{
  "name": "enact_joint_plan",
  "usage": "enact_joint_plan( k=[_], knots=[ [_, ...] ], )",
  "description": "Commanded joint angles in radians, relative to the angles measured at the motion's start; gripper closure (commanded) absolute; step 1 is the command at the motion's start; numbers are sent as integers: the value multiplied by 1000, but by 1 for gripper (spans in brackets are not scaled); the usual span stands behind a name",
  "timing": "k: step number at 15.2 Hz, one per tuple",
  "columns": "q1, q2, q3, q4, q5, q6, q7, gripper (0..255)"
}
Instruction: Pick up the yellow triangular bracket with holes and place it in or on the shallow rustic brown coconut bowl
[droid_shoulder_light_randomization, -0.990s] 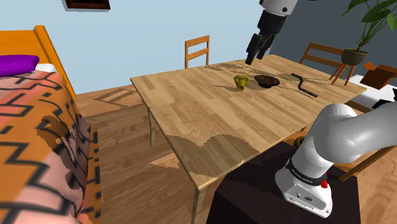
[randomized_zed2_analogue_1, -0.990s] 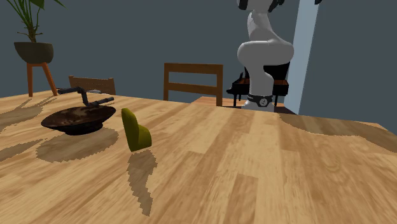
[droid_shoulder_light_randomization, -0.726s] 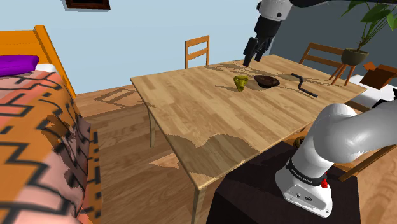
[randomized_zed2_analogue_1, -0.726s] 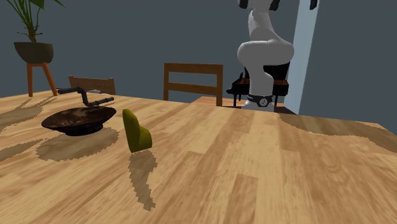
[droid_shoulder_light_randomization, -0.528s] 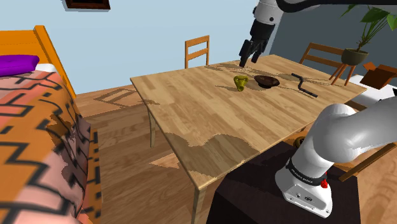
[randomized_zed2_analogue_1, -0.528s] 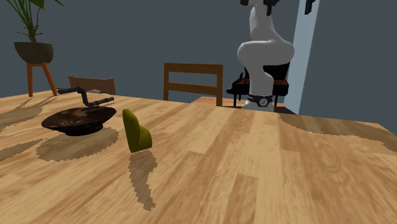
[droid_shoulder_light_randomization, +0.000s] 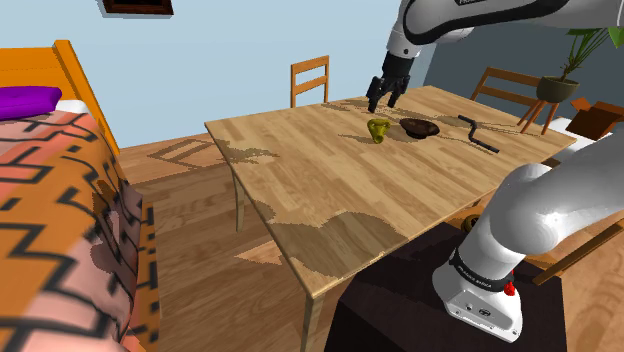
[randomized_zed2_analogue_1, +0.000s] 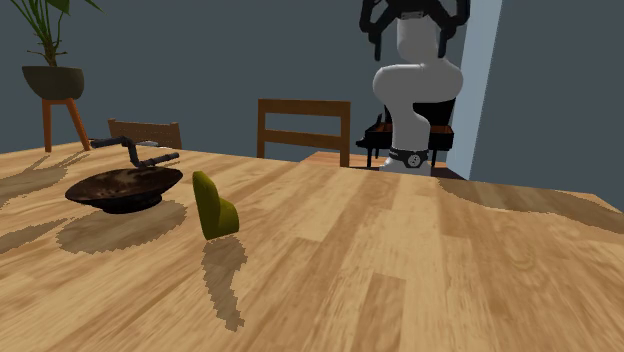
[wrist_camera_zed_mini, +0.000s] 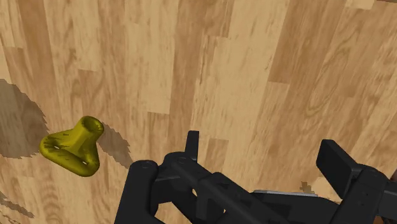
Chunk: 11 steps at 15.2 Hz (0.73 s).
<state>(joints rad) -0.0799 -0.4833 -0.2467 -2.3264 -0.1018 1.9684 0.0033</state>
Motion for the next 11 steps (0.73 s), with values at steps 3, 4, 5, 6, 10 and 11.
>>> enact_joint_plan(
  k=[3,4,5,6,10,11],
  knots=[
    [-21,116,-59,31,11,76,-23,0],
    [-25,148,-74,42,17,94,-29,0],
    [-29,180,-88,54,25,111,-36,0],
    [-33,212,-102,67,34,127,-44,0],
    [-50,347,-155,126,84,184,-82,0],
    [-56,382,-167,143,100,197,-94,0]
  ],
)
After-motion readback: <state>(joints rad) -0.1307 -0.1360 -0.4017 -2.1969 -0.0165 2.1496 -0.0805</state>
